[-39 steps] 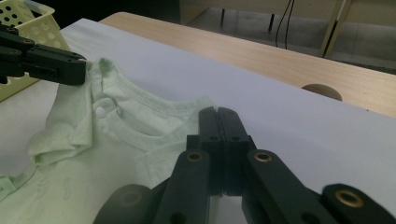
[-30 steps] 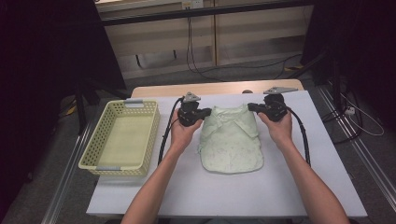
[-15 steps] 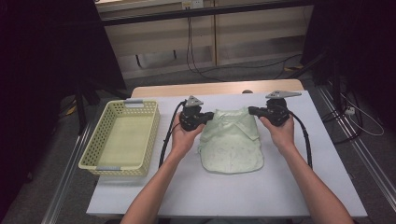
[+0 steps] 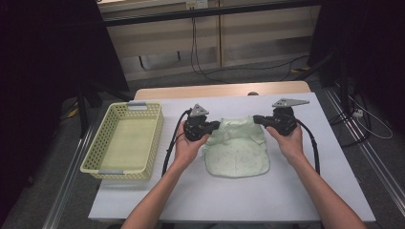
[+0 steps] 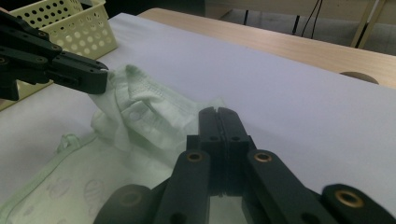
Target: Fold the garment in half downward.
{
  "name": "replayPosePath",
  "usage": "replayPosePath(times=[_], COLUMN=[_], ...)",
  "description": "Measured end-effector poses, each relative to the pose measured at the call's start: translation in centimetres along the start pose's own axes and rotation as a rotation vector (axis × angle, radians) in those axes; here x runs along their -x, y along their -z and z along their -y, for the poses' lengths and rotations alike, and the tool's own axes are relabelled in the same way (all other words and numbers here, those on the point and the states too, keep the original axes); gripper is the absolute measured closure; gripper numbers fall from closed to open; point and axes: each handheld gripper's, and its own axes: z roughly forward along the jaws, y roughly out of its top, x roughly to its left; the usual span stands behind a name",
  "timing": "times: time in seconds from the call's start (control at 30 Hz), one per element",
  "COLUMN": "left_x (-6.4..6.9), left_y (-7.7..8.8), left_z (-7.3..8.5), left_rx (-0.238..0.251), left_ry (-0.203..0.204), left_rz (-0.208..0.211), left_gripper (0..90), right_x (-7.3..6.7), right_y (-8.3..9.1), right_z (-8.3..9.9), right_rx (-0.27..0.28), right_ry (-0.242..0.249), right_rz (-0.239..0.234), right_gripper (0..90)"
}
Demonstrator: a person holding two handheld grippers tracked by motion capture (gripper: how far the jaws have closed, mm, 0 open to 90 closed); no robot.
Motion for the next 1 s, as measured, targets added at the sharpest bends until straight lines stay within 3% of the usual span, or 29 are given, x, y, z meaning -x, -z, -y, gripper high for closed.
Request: replayPosePath(times=[1.0], left_x=[2.3], left_y=[1.8], left_z=[2.6], left_rx=[-0.087], left_ry=[-0.096], left_rz=[0.063], left_gripper=[88.6], right_x=[-2.6], right_y=[1.5], right_z=[2.6], right_rx=[-0.068], right_ry=[0.079], right_rz=[-0.051], right_gripper=[90.0])
